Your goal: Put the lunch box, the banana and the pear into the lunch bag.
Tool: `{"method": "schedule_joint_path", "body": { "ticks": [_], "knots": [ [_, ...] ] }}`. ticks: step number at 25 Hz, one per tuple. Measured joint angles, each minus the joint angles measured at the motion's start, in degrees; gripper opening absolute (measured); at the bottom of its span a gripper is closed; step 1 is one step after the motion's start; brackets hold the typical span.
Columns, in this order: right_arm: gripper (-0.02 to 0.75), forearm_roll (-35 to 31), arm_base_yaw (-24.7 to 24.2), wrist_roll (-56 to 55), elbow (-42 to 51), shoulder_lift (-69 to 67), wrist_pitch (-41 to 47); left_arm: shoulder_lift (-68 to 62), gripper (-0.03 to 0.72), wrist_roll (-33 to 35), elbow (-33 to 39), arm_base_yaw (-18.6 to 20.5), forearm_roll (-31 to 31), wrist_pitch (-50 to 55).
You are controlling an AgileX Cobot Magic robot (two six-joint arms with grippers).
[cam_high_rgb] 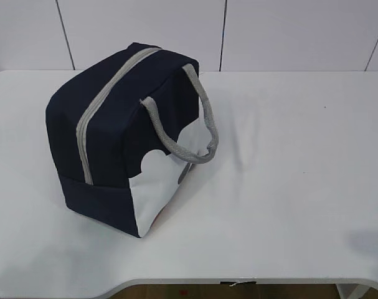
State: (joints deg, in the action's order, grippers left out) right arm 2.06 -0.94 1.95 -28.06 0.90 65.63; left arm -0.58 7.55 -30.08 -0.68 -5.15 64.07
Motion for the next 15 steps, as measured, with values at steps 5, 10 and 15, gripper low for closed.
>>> {"method": "schedule_joint_path", "body": {
  "ticks": [5,10,15],
  "knots": [
    [0.378,-0.1,0.0,0.0,0.0,0.0,0.0,0.0,0.226,0.0,0.0,0.0,0.0,0.0],
    [0.378,-0.1,0.0,0.0,0.0,0.0,0.0,0.0,0.225,0.0,0.0,0.0,0.0,0.0],
    [0.378,-0.1,0.0,0.0,0.0,0.0,0.0,0.0,0.226,0.0,0.0,0.0,0.0,0.0]
  ]
}}
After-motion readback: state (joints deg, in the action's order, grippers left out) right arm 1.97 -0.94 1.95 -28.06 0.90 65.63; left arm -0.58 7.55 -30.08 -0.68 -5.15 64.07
